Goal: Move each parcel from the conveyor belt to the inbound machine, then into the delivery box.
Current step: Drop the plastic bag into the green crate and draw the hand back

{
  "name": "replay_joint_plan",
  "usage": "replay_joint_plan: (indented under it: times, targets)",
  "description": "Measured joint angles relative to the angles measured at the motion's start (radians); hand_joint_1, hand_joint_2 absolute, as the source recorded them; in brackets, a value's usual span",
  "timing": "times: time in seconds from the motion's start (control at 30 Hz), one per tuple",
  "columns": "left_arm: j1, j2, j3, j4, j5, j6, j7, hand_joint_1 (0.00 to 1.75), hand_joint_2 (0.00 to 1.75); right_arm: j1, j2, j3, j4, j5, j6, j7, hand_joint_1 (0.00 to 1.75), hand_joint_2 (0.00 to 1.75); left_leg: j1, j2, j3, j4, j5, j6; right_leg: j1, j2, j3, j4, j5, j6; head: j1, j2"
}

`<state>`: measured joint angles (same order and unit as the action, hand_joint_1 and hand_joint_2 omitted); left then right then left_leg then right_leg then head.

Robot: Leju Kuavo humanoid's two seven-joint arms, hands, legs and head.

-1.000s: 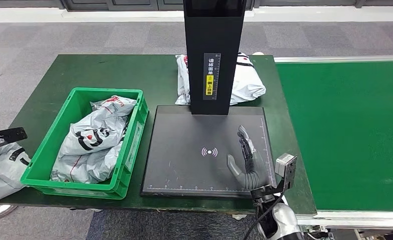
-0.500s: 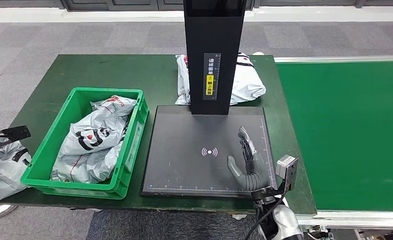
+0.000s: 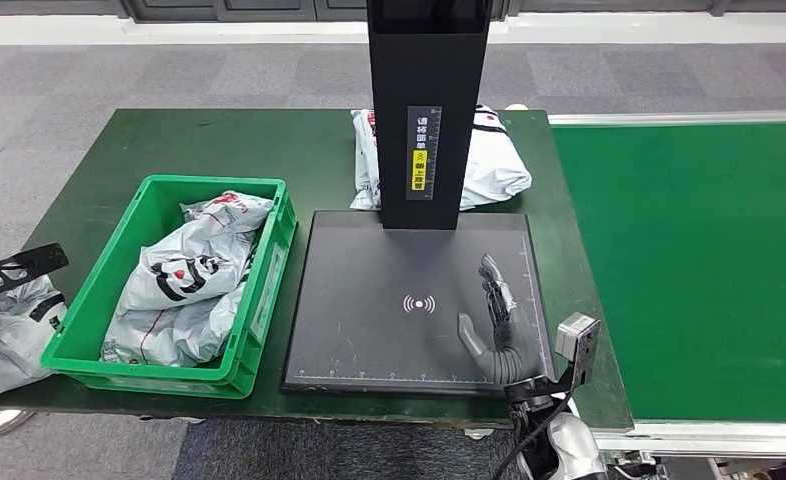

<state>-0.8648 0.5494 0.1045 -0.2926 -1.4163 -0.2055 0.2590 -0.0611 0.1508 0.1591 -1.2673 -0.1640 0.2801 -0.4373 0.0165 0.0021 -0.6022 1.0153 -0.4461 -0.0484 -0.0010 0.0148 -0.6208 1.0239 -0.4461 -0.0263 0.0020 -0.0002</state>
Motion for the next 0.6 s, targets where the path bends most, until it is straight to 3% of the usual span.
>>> replay_joint_plan:
  times: [0.13, 0.37, 0.47, 0.6]
  targets:
    - [0.015, -0.017, 0.020, -0.009, 0.067, 0.149, -0.043, 1.75, 1.75, 0.018, 0.000, -0.001, -0.023, -0.012, -0.021, 0.002, 0.00, 1.75, 0.000, -0.001, 0.000, 0.000, 0.000, 0.000, 0.000, 0.000, 0.000, 0.000, 0.000, 0.000, 0.000, 0.000]
    - [0.065, -0.070, 0.175, -0.067, 0.366, 0.496, -0.389, 1.75, 1.75, 0.058, -0.014, -0.014, -0.075, -0.053, -0.061, 0.003, 0.00, 1.75, 0.000, 0.001, 0.000, 0.000, -0.001, 0.000, 0.000, 0.001, 0.000, 0.000, 0.000, 0.000, 0.000, 0.000]
    - [0.109, -0.089, 0.230, -0.127, 0.508, 0.577, -0.516, 1.75, 1.75, 0.064, -0.021, -0.014, -0.086, -0.068, -0.079, 0.002, 0.00, 1.75, 0.000, 0.003, 0.000, 0.000, -0.001, 0.000, 0.000, 0.003, -0.001, 0.000, 0.000, 0.000, 0.000, 0.000]
    - [0.181, -0.111, 0.266, -0.231, 0.641, 0.607, -0.577, 1.75, 1.75, 0.066, -0.030, -0.014, -0.090, -0.078, -0.090, 0.000, 0.00, 1.75, 0.000, 0.003, 0.000, 0.000, -0.002, 0.000, 0.000, 0.003, -0.001, 0.000, 0.000, 0.000, 0.000, 0.000]
